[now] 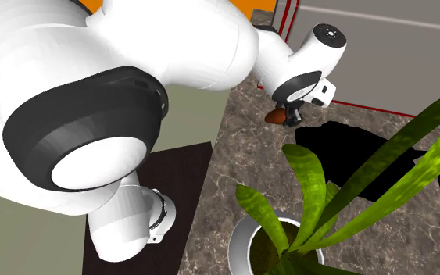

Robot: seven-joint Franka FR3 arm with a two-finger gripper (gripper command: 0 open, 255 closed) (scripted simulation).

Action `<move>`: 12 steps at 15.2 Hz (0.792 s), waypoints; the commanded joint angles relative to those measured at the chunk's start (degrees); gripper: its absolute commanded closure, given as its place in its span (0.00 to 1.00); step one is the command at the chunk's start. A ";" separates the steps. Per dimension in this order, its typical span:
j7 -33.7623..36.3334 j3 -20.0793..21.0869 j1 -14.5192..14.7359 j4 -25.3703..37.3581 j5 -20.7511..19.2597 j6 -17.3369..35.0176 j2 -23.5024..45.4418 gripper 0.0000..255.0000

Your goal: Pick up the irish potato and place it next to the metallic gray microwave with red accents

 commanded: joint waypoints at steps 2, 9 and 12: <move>-0.04 0.02 0.02 -0.47 -0.06 0.31 0.57 1.00; 0.09 0.07 0.08 -0.35 -0.05 -0.10 0.28 0.00; 0.10 0.08 0.08 -0.39 -0.04 -0.10 0.24 0.00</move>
